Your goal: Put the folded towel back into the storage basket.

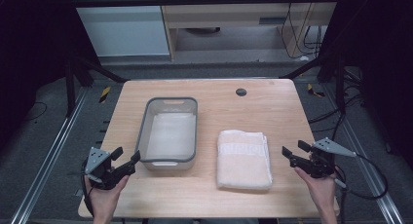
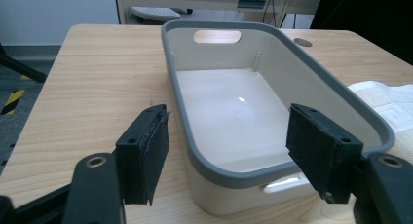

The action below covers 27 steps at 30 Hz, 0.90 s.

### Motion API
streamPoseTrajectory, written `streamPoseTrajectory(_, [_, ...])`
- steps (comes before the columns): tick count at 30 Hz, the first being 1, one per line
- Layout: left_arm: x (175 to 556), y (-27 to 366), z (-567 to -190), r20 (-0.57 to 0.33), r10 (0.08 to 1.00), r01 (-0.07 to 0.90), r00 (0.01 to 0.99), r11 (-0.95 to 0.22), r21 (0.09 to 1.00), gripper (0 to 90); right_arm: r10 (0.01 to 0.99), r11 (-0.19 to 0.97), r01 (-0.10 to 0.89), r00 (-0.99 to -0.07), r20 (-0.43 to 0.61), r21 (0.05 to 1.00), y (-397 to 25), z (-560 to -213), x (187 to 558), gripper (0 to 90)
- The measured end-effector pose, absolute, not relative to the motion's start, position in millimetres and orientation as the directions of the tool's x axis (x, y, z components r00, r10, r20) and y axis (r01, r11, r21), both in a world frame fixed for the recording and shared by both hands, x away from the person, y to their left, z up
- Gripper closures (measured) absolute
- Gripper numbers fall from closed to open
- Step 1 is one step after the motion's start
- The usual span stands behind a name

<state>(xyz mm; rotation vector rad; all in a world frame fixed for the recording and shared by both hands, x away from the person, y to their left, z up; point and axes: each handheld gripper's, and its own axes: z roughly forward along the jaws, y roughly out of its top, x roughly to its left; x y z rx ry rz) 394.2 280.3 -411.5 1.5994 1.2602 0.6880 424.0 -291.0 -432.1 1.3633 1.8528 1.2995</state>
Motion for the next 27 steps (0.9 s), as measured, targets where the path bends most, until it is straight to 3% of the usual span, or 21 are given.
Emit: streamPoseTrajectory(27, [395.2, 219.8, -397.0, -0.113, 0.891, 0.398, 0.439, -0.08, 0.914, 30.9, 0.89, 0.056, 0.458, -0.425, 0.163, 0.887, -281.7, -420.9, 437.0, 30.2])
